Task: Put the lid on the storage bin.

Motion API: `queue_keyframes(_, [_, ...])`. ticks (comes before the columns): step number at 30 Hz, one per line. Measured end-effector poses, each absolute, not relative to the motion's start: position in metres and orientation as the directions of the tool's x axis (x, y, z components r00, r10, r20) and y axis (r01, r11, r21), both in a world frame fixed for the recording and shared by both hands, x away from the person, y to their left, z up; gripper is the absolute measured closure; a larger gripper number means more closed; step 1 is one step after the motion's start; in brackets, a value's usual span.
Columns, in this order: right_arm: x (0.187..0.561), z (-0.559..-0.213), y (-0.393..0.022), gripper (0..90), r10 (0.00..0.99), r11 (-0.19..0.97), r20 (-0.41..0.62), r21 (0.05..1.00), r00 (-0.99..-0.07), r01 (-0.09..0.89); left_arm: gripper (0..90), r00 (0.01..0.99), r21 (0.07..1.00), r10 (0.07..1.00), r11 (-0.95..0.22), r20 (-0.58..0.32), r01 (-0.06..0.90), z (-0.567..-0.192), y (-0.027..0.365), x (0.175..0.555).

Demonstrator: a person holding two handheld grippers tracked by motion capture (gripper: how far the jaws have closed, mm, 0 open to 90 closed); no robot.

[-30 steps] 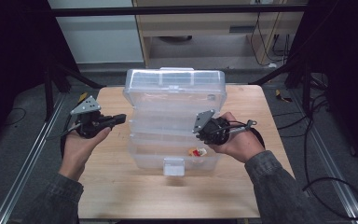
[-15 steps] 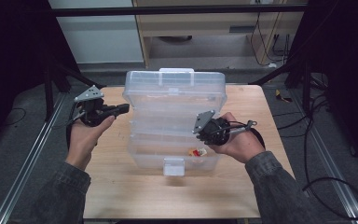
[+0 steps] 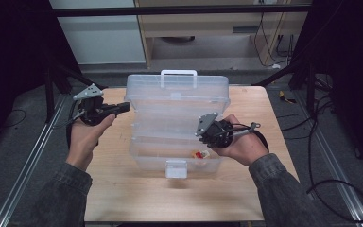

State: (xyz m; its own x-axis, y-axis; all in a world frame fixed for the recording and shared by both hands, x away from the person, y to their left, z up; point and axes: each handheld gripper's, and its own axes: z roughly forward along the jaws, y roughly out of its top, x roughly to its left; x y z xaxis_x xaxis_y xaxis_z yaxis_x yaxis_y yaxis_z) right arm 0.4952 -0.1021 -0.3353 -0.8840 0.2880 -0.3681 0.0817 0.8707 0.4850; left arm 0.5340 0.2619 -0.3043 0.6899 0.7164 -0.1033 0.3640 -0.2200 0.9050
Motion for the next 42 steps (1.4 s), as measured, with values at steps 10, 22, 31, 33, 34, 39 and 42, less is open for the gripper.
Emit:
queue_keyframes(10, [0.494,-0.337,-0.102,80.3,0.285,0.871,-0.362,0.484,-0.888,0.083,90.0,0.692,0.904,0.716,-0.228,-0.096,0.362,-0.303,0.261,0.532])
queue_keyframes(22, [0.493,-0.338,-0.102,79.6,0.285,0.871,-0.355,0.485,-0.890,0.086,90.0,0.700,0.900,0.708,-0.240,-0.093,0.363,-0.306,0.261,0.529])
queue_keyframes(31, [0.490,-0.337,-0.102,69.6,0.302,0.856,-0.340,0.507,-0.891,0.097,90.0,0.709,0.898,0.699,-0.252,-0.089,0.361,-0.308,0.258,0.527])
queue_keyframes(33, [0.488,-0.334,-0.102,65.6,0.317,0.849,-0.343,0.518,-0.884,0.104,90.0,0.710,0.898,0.698,-0.252,-0.090,0.361,-0.308,0.258,0.526])
queue_keyframes(34, [0.488,-0.333,-0.103,64.5,0.324,0.844,-0.340,0.526,-0.883,0.107,90.0,0.711,0.897,0.697,-0.254,-0.090,0.362,-0.309,0.258,0.526])
queue_keyframes(39, [0.483,-0.329,-0.107,59.3,0.364,0.818,-0.338,0.561,-0.868,0.125,90.0,0.715,0.896,0.694,-0.260,-0.086,0.360,-0.310,0.258,0.524])
queue_keyframes(42, [0.479,-0.326,-0.110,55.4,0.387,0.805,-0.352,0.580,-0.852,0.126,90.0,0.717,0.896,0.692,-0.264,-0.083,0.358,-0.311,0.258,0.522])
